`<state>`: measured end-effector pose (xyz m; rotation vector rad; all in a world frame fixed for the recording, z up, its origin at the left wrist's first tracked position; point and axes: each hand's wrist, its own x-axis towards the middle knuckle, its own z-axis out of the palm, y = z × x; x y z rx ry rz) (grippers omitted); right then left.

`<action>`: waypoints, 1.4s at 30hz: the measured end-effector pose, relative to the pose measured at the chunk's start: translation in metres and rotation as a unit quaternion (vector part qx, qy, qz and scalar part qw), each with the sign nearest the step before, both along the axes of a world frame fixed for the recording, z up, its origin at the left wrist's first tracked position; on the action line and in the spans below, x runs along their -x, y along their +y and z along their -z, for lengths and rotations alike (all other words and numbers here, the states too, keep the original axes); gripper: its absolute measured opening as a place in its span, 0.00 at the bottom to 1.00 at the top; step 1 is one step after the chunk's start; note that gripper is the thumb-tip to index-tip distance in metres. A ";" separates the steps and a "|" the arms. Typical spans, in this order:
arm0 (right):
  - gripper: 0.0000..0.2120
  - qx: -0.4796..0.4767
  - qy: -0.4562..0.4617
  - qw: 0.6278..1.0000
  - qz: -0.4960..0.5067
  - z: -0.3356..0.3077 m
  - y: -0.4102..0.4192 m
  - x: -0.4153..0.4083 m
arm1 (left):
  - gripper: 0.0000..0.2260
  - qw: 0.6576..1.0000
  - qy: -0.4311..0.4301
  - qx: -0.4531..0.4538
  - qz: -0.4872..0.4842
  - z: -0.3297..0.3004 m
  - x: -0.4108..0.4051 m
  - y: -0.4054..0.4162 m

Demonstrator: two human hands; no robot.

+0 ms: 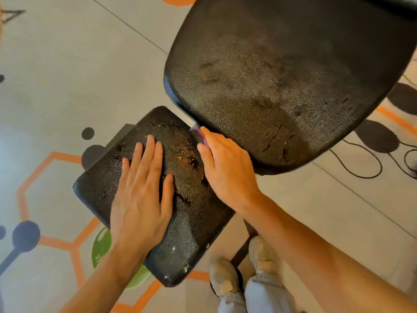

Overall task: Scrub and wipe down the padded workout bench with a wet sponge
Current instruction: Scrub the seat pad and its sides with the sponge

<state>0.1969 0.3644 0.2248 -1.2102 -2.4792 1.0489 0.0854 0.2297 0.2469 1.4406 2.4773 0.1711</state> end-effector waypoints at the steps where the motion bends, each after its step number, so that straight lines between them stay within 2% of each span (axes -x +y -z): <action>1: 0.20 -0.003 0.009 1.000 -0.010 0.001 0.000 0.000 | 0.26 1.000 -0.001 0.000 -0.001 -0.001 0.000 0.001; 3: 0.21 0.008 0.030 0.999 -0.022 0.000 -0.010 -0.025 | 0.26 1.000 -0.006 -0.001 -0.003 -0.002 -0.001 0.001; 7: 0.22 0.060 0.036 0.997 0.026 -0.005 -0.028 -0.074 | 0.26 1.000 -0.014 0.002 -0.006 -0.002 0.000 0.001; 13: 0.24 0.038 0.015 0.998 -0.037 -0.002 0.004 0.018 | 0.26 1.000 -0.025 0.007 -0.013 -0.001 0.001 0.003; 19: 0.24 0.105 0.041 0.994 -0.013 -0.012 -0.015 -0.068 | 0.27 0.999 -0.029 0.002 -0.019 -0.002 0.002 0.002; 25: 0.20 0.052 0.045 0.995 -0.069 -0.001 0.019 0.052 | 0.27 0.999 -0.030 0.009 -0.019 -0.002 0.001 0.002; 29: 0.21 0.103 0.049 0.991 -0.071 -0.008 0.006 -0.017 | 0.27 0.999 -0.032 0.008 -0.022 -0.002 0.002 0.004; 31: 0.21 0.098 0.038 0.993 -0.056 -0.017 0.000 -0.041 | 0.27 0.999 -0.034 0.006 -0.023 -0.002 0.002 0.003; 37: 0.22 0.062 0.043 0.994 -0.085 -0.002 0.027 0.088 | 0.27 0.999 -0.039 0.014 -0.017 -0.003 0.003 0.004; 42: 0.22 0.083 0.029 0.993 -0.084 -0.020 0.008 -0.008 | 0.26 0.998 -0.048 0.019 -0.021 -0.004 0.004 0.004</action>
